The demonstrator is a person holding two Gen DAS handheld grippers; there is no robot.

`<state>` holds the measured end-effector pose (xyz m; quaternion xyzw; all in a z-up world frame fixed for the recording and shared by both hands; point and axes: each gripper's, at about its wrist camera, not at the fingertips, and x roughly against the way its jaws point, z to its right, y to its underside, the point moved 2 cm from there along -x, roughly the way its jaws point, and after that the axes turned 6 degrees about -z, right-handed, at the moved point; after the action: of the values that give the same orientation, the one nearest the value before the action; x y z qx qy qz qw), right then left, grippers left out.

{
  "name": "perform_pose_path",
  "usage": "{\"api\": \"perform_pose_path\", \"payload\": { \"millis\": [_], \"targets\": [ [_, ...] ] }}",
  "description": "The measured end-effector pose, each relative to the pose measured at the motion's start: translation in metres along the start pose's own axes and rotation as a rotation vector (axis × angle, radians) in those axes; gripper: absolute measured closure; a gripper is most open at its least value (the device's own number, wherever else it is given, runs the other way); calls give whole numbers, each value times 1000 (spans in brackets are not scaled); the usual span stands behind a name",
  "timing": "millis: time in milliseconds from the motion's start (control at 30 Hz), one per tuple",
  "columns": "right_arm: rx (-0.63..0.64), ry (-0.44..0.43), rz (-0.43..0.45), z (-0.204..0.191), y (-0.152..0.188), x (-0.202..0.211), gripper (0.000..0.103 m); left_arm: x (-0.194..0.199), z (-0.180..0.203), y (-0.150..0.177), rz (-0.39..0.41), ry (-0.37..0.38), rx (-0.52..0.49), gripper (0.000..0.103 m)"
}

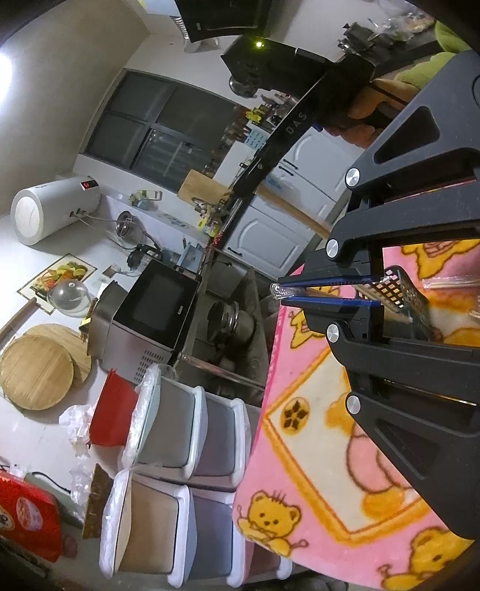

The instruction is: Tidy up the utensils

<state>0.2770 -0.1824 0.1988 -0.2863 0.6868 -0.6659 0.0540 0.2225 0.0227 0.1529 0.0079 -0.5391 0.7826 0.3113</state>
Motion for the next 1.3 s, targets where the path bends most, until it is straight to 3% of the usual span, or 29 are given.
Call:
{"api": "perform_pose_path", "payload": {
  "millis": [567, 933, 1300],
  "targets": [
    [-22, 14, -24, 11, 18, -15, 99, -11, 8, -17, 50, -1, -12, 100],
    [-45, 22, -66, 20, 36, -28, 99, -37, -1, -3, 14, -40, -14, 100],
    [-84, 29, -113, 25, 58, -32, 99, -55, -14, 12, -39, -24, 22, 100]
  ]
}}
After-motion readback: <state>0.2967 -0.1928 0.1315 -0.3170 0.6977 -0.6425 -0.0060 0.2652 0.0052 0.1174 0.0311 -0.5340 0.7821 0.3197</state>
